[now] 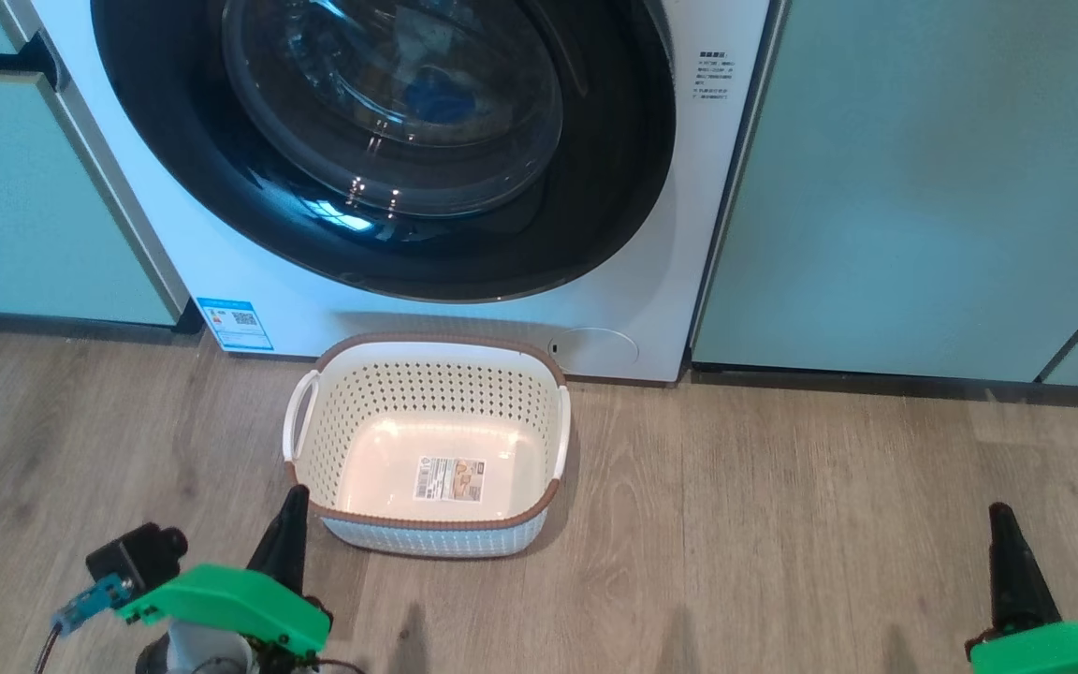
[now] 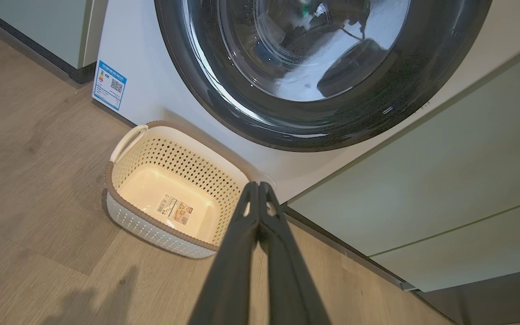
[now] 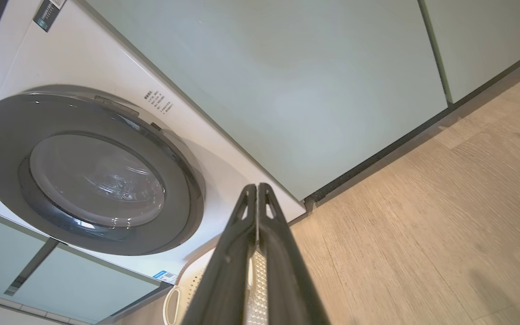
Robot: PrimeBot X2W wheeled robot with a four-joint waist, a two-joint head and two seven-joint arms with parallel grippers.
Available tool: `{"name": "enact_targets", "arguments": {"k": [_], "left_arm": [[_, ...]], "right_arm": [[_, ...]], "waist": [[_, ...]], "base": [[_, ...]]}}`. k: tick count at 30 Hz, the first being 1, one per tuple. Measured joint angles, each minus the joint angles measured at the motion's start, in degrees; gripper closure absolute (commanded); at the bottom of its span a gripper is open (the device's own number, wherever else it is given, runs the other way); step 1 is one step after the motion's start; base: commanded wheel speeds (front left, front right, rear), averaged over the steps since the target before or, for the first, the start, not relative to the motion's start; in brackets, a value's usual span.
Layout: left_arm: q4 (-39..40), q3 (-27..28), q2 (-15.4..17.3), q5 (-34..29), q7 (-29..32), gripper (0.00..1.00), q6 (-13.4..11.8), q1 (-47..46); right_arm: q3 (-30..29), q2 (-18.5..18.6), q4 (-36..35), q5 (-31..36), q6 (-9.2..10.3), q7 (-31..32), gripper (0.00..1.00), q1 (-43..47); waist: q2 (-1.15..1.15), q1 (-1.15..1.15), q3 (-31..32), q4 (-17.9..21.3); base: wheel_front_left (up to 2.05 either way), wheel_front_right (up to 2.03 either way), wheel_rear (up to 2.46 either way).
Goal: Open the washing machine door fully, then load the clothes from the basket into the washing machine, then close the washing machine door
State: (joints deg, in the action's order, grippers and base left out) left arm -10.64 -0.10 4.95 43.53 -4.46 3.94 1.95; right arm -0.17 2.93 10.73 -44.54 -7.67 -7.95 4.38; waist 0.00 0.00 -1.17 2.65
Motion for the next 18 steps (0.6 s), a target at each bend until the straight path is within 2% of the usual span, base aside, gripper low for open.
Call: {"name": "enact_targets", "arguments": {"k": [18], "left_arm": [[-1.3, 0.87, -0.44, 10.73, 2.52, 1.0, 0.53, -0.59]], "right_arm": [[-1.1, 0.22, 1.01, -10.98, 0.0, 2.52, 1.0, -1.66]], "waist": [[0.0, 0.0, 0.22, -0.59]], "base": [[0.0, 0.0, 0.0]]}}
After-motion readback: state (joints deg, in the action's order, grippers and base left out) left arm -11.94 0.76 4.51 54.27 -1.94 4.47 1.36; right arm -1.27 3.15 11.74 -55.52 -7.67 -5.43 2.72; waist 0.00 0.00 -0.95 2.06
